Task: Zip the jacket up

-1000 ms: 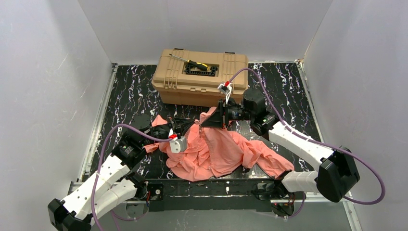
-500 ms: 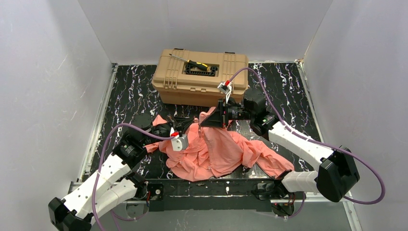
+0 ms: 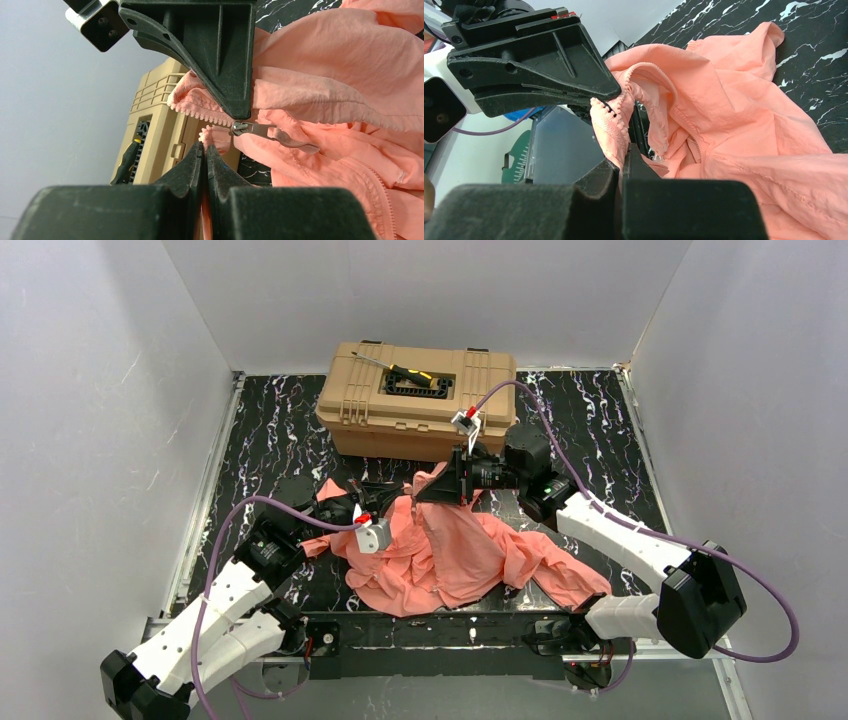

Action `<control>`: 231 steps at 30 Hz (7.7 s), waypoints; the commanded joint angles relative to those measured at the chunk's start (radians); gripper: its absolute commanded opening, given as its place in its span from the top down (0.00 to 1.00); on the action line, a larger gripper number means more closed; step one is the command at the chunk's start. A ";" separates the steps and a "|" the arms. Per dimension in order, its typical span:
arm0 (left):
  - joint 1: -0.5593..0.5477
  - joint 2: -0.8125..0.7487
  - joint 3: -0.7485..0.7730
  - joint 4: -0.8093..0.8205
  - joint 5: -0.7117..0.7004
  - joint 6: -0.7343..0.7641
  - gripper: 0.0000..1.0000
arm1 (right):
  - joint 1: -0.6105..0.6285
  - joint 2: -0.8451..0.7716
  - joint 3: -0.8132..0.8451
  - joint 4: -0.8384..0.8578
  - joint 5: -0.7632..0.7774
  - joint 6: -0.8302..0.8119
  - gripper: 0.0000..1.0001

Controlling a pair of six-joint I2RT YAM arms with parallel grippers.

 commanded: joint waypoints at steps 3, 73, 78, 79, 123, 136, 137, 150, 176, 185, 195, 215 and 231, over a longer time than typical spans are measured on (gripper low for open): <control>0.001 -0.014 0.009 0.017 0.009 -0.008 1.00 | 0.007 0.001 0.011 0.079 0.015 0.013 0.99; 0.002 -0.018 0.033 -0.020 0.024 -0.051 1.00 | -0.013 -0.025 -0.043 0.109 -0.016 0.019 0.99; 0.000 -0.020 0.032 -0.018 0.030 -0.057 1.00 | -0.013 -0.006 -0.043 0.141 -0.019 0.033 0.99; 0.000 -0.019 0.032 -0.017 0.031 -0.056 1.00 | -0.011 -0.001 -0.043 0.143 -0.021 0.036 0.99; 0.001 -0.022 0.024 -0.029 0.044 -0.039 1.00 | -0.008 -0.005 -0.037 0.168 0.018 0.035 0.99; 0.001 -0.015 0.032 -0.035 0.043 -0.033 1.00 | -0.008 -0.002 -0.024 0.184 0.007 0.043 0.99; 0.002 -0.015 0.033 -0.035 0.042 -0.032 1.00 | -0.007 -0.002 -0.024 0.184 0.006 0.044 0.99; 0.001 -0.009 0.041 -0.063 0.055 -0.006 1.00 | -0.007 -0.015 -0.008 0.146 -0.036 0.019 0.99; 0.001 0.012 0.087 -0.232 0.157 0.052 1.00 | 0.012 -0.020 0.061 -0.063 -0.171 -0.156 0.99; 0.002 0.027 0.111 -0.264 0.174 0.062 1.00 | 0.043 -0.015 0.086 -0.150 -0.200 -0.226 0.99; 0.002 0.023 0.142 -0.335 0.224 0.090 1.00 | 0.031 -0.019 0.089 -0.185 -0.094 -0.253 0.99; 0.001 0.095 0.014 -0.321 0.239 -0.012 0.28 | 0.001 -0.080 -0.104 0.129 -0.096 -0.192 0.99; 0.006 0.105 0.079 -0.028 0.282 -0.654 0.66 | 0.027 -0.055 -0.061 0.096 -0.040 -0.236 0.99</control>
